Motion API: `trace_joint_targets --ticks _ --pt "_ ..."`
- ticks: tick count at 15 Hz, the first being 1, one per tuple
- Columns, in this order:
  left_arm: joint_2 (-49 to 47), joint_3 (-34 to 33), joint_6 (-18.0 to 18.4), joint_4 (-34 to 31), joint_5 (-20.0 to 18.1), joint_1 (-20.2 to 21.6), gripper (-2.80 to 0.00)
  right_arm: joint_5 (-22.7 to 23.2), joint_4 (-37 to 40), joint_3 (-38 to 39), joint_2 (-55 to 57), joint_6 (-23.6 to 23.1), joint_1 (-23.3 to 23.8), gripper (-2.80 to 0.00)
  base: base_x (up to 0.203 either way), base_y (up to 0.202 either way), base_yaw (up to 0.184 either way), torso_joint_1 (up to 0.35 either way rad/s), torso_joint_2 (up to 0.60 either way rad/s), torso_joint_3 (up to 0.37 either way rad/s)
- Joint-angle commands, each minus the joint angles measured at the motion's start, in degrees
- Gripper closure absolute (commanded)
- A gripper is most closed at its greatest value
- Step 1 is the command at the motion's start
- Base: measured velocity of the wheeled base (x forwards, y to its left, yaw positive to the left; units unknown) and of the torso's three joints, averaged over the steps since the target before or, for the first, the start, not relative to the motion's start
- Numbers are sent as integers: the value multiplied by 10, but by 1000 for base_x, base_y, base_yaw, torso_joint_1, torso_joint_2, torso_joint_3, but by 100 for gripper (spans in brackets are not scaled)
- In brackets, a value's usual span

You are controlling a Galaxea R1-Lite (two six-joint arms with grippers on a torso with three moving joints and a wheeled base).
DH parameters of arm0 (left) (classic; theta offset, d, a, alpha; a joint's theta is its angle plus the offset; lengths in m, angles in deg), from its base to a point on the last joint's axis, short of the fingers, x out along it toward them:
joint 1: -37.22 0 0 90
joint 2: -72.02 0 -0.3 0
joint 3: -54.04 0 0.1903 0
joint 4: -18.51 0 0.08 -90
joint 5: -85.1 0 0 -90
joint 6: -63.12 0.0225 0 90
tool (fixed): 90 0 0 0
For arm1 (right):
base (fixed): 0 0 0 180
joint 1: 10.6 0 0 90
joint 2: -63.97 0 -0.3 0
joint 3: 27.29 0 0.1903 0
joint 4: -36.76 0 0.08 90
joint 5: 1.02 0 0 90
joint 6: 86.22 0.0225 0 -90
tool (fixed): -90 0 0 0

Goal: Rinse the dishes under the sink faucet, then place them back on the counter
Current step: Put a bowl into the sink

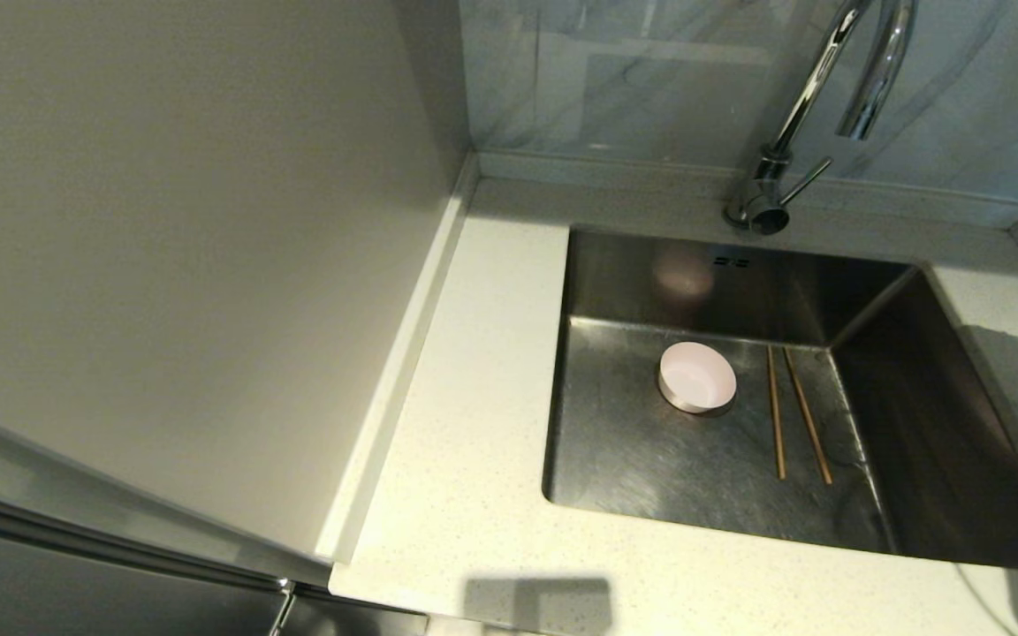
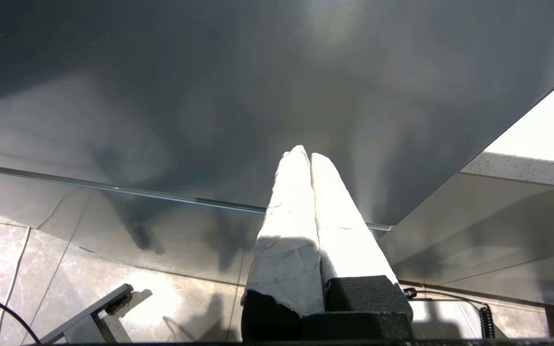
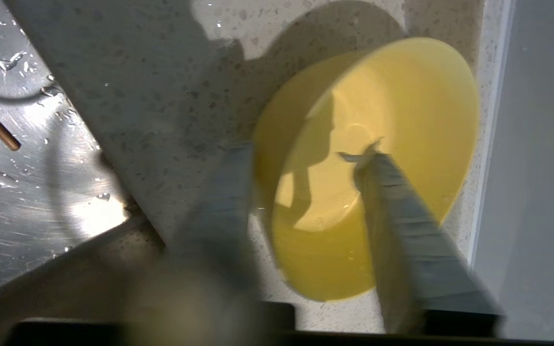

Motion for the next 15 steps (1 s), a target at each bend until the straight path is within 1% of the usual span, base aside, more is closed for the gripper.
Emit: trace_joint_targets --ticks 1,6,9,11,13,15 --pt "2 0 0 0 0 0 0 -2 2 1 -1 0 0 0 0 0 0 0 0 0" --pt "2 0 0 0 0 0 0 -2 3 7 -10 -1 -7 0 0 0 0 0 0 0" --pt "2 0 0 0 0 0 0 -2 3 16 -34 -1 -37 0 0 0 0 0 0 0" --pt "2 0 0 0 0 0 0 -1 3 40 -60 -2 -71 0 0 0 0 0 0 0" --pt "2 0 0 0 0 0 0 -1 2 59 -82 -3 -118 0 0 0 0 0 0 0" --pt "2 0 0 0 0 0 0 -1 2 66 -94 -2 -185 0 0 0 0 0 0 0"
